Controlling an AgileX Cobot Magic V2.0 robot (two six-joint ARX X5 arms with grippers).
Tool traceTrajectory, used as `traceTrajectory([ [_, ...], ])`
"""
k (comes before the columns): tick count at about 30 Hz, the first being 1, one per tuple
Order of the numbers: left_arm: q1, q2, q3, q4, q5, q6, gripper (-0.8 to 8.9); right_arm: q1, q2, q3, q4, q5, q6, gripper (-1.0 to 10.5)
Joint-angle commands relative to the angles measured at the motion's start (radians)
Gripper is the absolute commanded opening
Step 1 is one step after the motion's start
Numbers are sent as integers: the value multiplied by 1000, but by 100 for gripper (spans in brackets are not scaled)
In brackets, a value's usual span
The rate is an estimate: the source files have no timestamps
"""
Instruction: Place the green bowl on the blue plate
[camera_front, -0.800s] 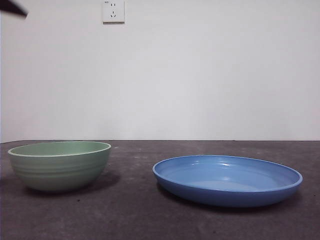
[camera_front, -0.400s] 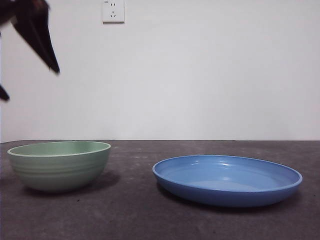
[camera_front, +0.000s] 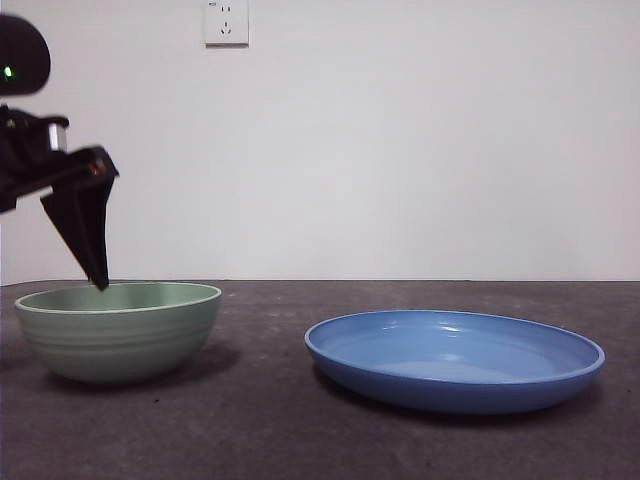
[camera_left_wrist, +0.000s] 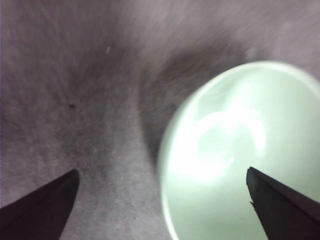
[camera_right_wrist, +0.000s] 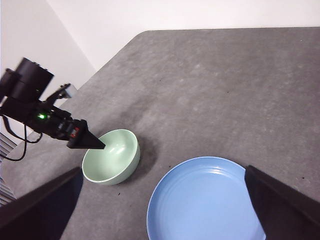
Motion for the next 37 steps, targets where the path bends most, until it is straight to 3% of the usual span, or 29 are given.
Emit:
traceTrajectory([
  [1,-1,48,19,18,0,16,545,3,3,17,8,-1,-8,519],
  [5,-1,101,19,20,1,45,426,3,3,17,8,0,-8,519],
  [8,-1,104,19,27,1,58,227,3,3,17,8,0,-8,519],
  [13,-2,104,19,50,1,58,6,3,3,17,8,0,-8,519],
  [20,-46,104,74,-14,1,35,9,3,3,17,8,0,-8,519],
  [26,-190,126,323,-93,1,-52,9,3,3,17,8,0,-8,519],
  [32,-356,299,638,-140,1,-82,9,3,3,17,8,0,-8,519],
  [37,-477,473,766,-164,1,-82,9,3,3,17,8,0,-8,519],
])
